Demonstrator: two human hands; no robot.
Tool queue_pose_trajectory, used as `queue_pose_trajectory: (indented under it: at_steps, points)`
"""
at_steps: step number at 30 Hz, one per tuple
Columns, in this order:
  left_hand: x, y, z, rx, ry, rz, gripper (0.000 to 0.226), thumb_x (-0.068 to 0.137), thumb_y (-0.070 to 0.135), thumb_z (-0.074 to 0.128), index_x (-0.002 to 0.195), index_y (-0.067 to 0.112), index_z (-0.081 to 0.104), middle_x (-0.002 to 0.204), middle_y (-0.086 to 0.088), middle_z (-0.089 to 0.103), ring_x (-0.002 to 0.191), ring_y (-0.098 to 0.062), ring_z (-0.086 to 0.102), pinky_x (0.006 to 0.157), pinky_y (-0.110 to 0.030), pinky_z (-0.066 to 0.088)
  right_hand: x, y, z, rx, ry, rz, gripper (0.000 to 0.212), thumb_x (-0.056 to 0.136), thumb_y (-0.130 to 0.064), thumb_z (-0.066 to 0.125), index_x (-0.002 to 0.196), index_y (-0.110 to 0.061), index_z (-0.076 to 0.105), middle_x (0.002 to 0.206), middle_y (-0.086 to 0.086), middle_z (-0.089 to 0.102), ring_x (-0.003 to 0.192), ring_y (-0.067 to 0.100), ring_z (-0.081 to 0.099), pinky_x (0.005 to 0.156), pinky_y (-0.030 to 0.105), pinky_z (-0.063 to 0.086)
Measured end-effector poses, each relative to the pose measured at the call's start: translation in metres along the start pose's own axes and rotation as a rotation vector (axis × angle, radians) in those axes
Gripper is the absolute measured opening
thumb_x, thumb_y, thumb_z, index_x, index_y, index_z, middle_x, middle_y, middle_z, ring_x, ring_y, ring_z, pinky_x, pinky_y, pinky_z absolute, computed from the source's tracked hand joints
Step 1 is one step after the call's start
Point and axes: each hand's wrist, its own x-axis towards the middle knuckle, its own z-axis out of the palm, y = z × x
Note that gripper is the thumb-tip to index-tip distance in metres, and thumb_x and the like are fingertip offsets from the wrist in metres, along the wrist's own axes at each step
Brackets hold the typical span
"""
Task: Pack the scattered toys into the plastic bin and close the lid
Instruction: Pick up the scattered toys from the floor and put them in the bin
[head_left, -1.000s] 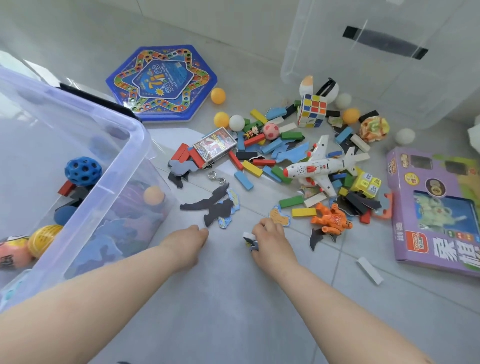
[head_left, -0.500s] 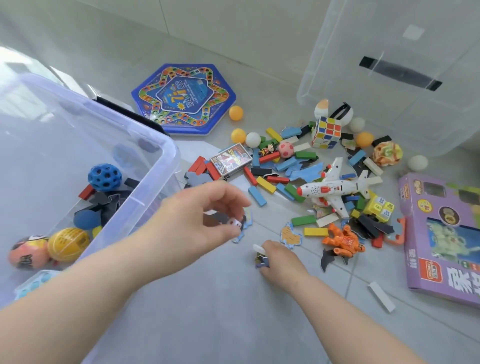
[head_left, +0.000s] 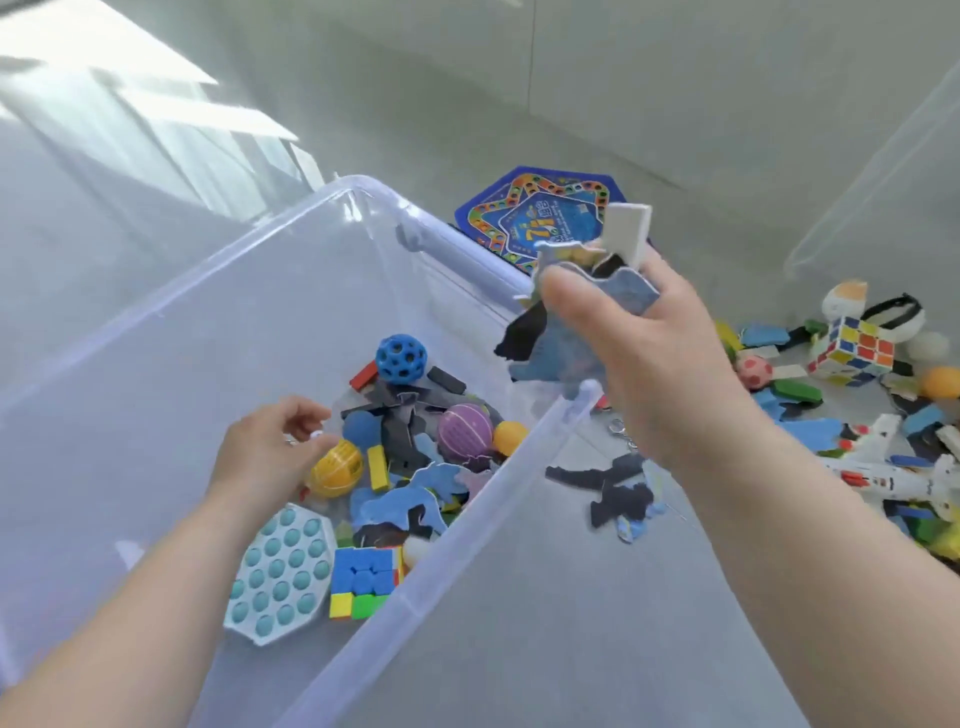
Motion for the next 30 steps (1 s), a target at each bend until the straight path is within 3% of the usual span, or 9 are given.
queue_pose_trajectory:
  at_steps: [2,6,8,10,12,16,23,27,30]
  points:
    - [0.002,-0.014,0.002,0.029,-0.053,-0.046,0.018,0.08,0.005,0.065,0.098,0.004,0.065,0.081,-0.003,0.059,0.081,-0.025,0.056,0.051,-0.004,0.04,0.021,0.002,0.023,-0.307,-0.126,0.007,0.014,0.084,-0.017,0.063,0.077,-0.024,0.053,0.062,-0.015,0.054,0.053,-0.002,0.052,0.048,0.004,0.039]
    - [0.001,-0.004,-0.003,-0.008,-0.099,0.0,0.032,0.089,0.016,0.054,0.122,0.015,0.056,0.13,-0.004,0.052,0.112,-0.021,0.05,0.095,-0.03,0.037,0.041,0.035,0.038,-1.068,-0.451,0.249,0.025,0.086,-0.034,0.059,0.103,-0.019,0.048,0.105,0.003,0.055,0.092,0.019,0.053,0.069,0.023,0.042]
    - [-0.002,0.017,-0.016,-0.148,-0.067,0.074,0.031,0.093,0.019,0.047,0.123,0.023,0.053,0.123,0.009,0.048,0.112,-0.012,0.046,0.095,-0.029,0.036,0.038,0.042,0.034,-1.037,-0.472,0.341,0.063,0.083,-0.037,0.062,0.136,-0.019,0.032,0.138,0.002,0.043,0.123,0.017,0.045,0.095,0.027,0.039]
    - [-0.01,0.038,-0.027,-0.283,-0.098,0.185,0.024,0.094,0.02,0.046,0.108,0.037,0.054,0.109,0.018,0.053,0.099,0.0,0.052,0.084,-0.015,0.037,0.029,0.036,0.028,-0.877,-0.373,0.222,0.059,0.086,-0.03,0.06,0.138,-0.019,0.034,0.131,-0.004,0.05,0.122,0.01,0.047,0.104,0.025,0.038]
    - [-0.023,0.055,-0.03,-0.369,-0.222,0.289,0.023,0.092,0.022,0.051,0.093,0.046,0.052,0.09,0.033,0.062,0.087,0.019,0.056,0.073,0.002,0.038,0.018,0.028,0.012,-0.689,-0.201,0.044,0.027,0.09,-0.013,0.055,0.113,-0.026,0.056,0.096,-0.015,0.061,0.095,0.0,0.058,0.091,0.014,0.046]
    - [-0.045,0.082,-0.007,-0.366,-0.428,0.452,0.017,0.082,0.032,0.056,0.083,0.048,0.054,0.08,0.049,0.058,0.084,0.025,0.055,0.07,0.008,0.037,-0.004,0.021,-0.047,-0.617,0.138,-0.087,0.026,0.082,-0.012,0.048,0.077,-0.038,0.053,0.065,-0.021,0.063,0.068,-0.004,0.061,0.072,0.013,0.05]
    - [-0.079,0.165,0.015,-0.149,-0.463,1.081,0.034,0.086,0.043,0.038,0.079,0.021,0.063,0.075,0.006,0.061,0.074,-0.007,0.052,0.068,-0.016,0.041,-0.071,0.077,-0.18,-1.089,0.321,0.441,0.021,0.089,-0.008,0.052,0.109,-0.009,0.06,0.117,0.01,0.057,0.108,0.025,0.049,0.089,0.03,0.037]
    - [-0.113,0.209,0.086,0.261,-0.791,1.01,0.032,0.093,0.039,0.035,0.108,0.024,0.059,0.103,0.011,0.058,0.1,-0.005,0.051,0.089,-0.029,0.042,-0.111,0.105,-0.231,-1.28,0.255,0.782,0.06,0.084,-0.04,0.059,0.135,-0.015,0.039,0.142,0.01,0.038,0.132,0.029,0.03,0.107,0.034,0.026]
    - [-0.111,0.214,0.165,0.728,-0.812,0.958,0.032,0.095,0.025,0.039,0.121,0.014,0.054,0.128,-0.005,0.048,0.121,-0.025,0.044,0.098,-0.037,0.042,-0.132,0.121,-0.246,-1.238,0.227,0.877,0.08,0.081,-0.046,0.06,0.145,-0.022,0.017,0.154,0.009,0.012,0.14,0.032,0.013,0.113,0.036,0.02]
